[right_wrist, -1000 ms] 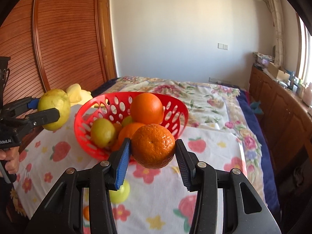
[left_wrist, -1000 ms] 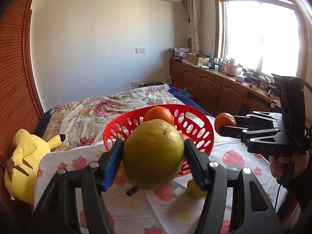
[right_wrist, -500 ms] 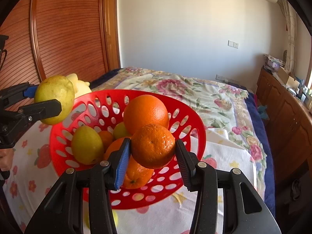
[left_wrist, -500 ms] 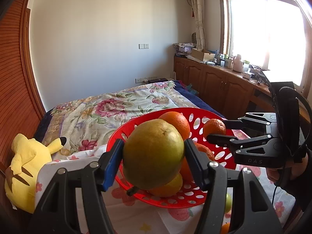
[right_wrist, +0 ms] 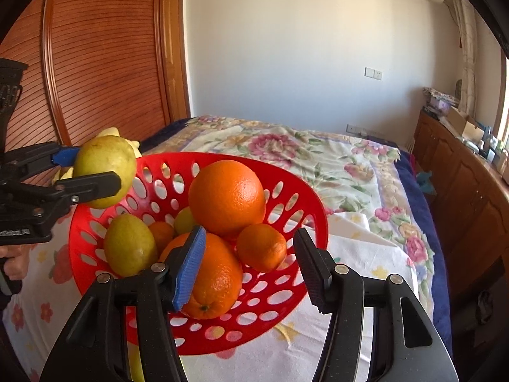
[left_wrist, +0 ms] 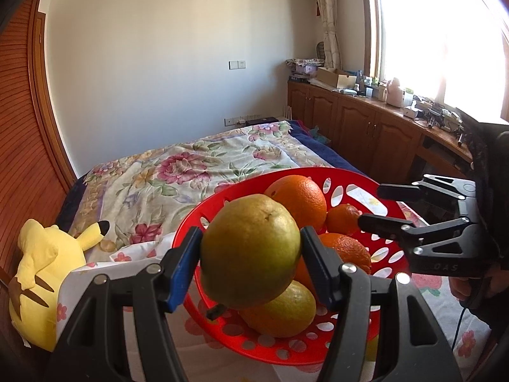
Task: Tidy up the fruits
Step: 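Open the right tool to drop the tangerine into the basket, then lower the yellow pear into the basket and open the left tool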
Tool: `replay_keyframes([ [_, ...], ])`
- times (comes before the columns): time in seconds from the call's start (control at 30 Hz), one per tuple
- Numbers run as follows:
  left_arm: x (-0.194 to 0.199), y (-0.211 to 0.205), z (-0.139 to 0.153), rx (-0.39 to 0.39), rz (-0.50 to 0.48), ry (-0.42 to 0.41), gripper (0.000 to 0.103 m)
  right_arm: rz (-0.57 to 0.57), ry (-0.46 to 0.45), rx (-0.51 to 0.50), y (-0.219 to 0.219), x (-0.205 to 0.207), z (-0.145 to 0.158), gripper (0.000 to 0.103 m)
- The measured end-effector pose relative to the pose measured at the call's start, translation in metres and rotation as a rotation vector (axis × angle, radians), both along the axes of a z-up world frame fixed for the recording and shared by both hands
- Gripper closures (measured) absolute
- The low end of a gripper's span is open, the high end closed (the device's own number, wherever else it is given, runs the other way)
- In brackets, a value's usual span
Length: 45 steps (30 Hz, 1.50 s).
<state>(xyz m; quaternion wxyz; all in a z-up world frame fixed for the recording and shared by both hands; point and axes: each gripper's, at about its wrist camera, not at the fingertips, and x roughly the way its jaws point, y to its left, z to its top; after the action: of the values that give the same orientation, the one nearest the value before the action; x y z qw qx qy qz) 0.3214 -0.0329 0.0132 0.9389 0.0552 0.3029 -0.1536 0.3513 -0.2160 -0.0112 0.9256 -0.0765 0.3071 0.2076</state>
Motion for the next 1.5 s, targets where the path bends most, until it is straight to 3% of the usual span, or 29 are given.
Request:
replay_keyframes([
  [0.47,0.019,-0.012,-0.013,0.035,0.012,0.058,0.041,0.007,0.009,0.024,-0.005,-0.004,-0.002,0.040],
  [1.0,0.022,-0.013,-0.014,0.034,0.020,0.069,0.040,0.017,0.009,0.022,-0.004,-0.009,-0.003,0.039],
  [1.23,0.018,-0.006,-0.003,0.023,0.034,0.018,0.039,0.020,0.011,0.020,-0.004,-0.014,-0.004,0.038],
  [1.5,-0.018,-0.003,0.004,-0.009,0.019,-0.008,0.037,0.008,0.007,0.027,-0.008,-0.030,0.002,0.038],
])
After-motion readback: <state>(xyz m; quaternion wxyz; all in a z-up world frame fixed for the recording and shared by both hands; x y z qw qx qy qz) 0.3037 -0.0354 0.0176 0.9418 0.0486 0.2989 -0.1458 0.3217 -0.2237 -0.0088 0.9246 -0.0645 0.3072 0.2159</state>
